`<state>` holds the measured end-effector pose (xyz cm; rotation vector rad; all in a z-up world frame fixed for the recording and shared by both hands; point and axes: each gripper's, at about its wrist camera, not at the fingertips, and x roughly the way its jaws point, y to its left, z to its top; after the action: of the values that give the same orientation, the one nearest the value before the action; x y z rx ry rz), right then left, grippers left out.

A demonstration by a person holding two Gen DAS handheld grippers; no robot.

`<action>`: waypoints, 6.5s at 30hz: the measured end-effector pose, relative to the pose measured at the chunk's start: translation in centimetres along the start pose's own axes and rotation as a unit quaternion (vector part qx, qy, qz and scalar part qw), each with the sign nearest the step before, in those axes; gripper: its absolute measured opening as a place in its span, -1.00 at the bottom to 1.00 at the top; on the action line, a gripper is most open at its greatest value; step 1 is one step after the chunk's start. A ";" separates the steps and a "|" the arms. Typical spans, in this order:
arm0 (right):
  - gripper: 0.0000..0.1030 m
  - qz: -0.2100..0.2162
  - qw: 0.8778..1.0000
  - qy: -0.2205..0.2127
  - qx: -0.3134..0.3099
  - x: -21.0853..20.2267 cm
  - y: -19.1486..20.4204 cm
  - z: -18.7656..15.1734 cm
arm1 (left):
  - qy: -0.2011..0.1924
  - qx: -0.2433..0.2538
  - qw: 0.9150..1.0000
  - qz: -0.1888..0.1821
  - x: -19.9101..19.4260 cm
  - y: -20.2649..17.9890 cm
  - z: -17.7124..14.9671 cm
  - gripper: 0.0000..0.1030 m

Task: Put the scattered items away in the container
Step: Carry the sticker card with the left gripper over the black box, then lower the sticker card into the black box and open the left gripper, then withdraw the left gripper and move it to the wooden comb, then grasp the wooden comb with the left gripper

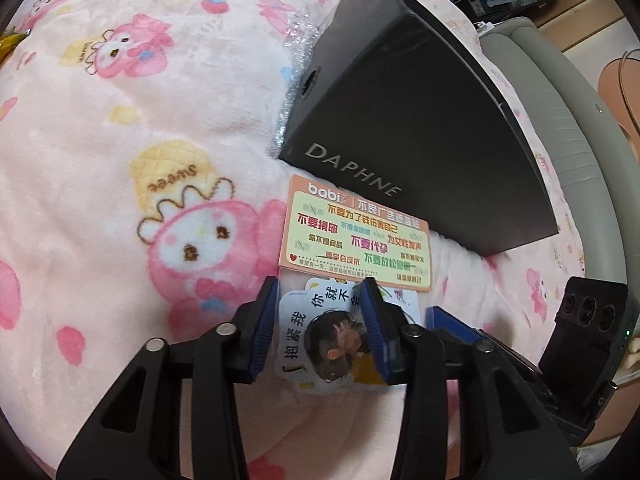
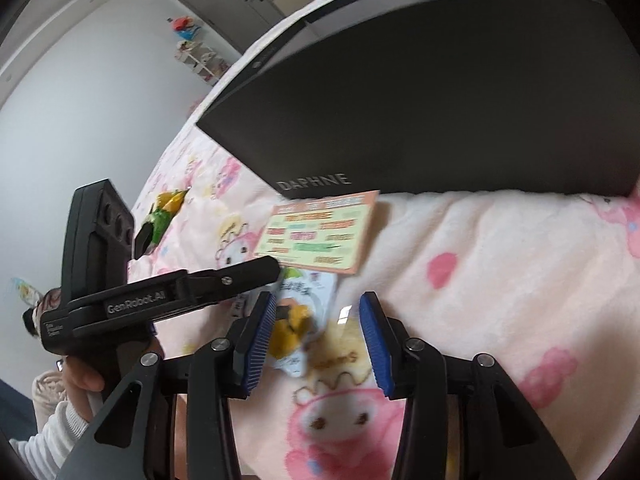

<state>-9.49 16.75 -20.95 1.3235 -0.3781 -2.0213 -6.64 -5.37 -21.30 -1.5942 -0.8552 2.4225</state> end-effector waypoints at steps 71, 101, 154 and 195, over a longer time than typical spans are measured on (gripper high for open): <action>-0.35 -0.049 0.998 0.000 0.049 -0.6 -4.0 3.7 | 0.006 0.073 0.997 -0.040 2.3 -4.8 2.0 -0.72; -0.39 -0.117 0.992 0.010 -0.048 0.4 0.7 17.9 | -0.018 0.121 0.988 0.092 0.4 -11.2 16.2 -0.23; -0.16 -0.133 0.980 -0.144 -0.046 -11.5 12.4 4.3 | -0.130 0.212 0.968 -0.021 -16.7 -12.3 0.0 -0.23; -0.16 -0.068 0.962 0.072 -0.254 14.6 30.4 3.1 | -0.197 -0.119 0.971 0.068 -21.5 19.9 0.3 -0.23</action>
<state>-4.25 -15.59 -12.28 1.1784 0.2928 -1.9364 6.59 -30.46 -14.08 -1.2893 -1.1709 2.8891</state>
